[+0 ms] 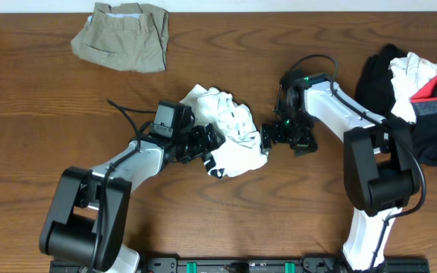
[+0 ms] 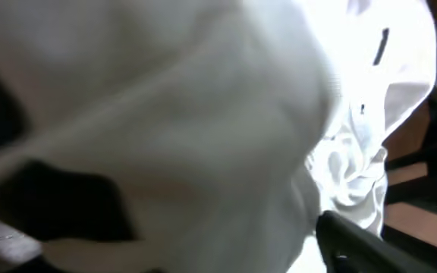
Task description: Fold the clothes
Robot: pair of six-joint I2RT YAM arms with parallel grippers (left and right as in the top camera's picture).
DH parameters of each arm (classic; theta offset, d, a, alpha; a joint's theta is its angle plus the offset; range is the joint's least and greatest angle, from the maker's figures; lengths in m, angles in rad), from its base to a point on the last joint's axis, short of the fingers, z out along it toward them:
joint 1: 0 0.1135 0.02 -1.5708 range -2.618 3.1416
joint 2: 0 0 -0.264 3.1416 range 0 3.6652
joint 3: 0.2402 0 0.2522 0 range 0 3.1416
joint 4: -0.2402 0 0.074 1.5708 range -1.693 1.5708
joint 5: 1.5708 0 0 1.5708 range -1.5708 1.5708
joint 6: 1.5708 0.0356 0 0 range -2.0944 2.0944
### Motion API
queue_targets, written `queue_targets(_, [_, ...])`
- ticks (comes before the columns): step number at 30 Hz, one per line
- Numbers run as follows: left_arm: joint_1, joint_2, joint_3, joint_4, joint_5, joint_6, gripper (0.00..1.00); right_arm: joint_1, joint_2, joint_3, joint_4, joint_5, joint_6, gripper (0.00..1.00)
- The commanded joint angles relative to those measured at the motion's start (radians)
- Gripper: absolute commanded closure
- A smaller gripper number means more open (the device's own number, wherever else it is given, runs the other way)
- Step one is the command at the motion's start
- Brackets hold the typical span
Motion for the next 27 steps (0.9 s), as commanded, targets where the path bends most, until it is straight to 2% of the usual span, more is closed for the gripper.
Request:
queue_targets(1, [-0.01, 0.085, -0.068, -0.032, -0.047, -0.002, 0.36, 0.021, -0.007, -0.056, 0.044, 0.002, 0.002, 0.01])
queue_targets(7, [-0.01, 0.085, -0.068, -0.006, -0.047, -0.021, 0.9, 0.042, -0.007, -0.142, 0.158, -0.002, 0.094, 0.01])
queue_targets(8, [-0.01, 0.085, -0.068, -0.003, -0.048, -0.021, 0.94, 0.045, -0.007, -0.154, 0.174, -0.006, 0.108, 0.01])
queue_targets(17, [-0.009, 0.082, -0.053, 0.028, -0.047, -0.021, 0.94, 0.093, -0.007, -0.282, 0.348, -0.005, 0.275, 0.01])
queue_targets(22, [0.013, 0.053, 0.042, 0.034, -0.047, -0.021, 0.94, 0.121, -0.007, -0.357, 0.431, -0.005, 0.326, 0.01])
queue_targets(27, [0.056, 0.042, 0.186, 0.038, -0.071, -0.011, 0.94, 0.119, -0.007, -0.362, 0.433, -0.005, 0.335, 0.01])
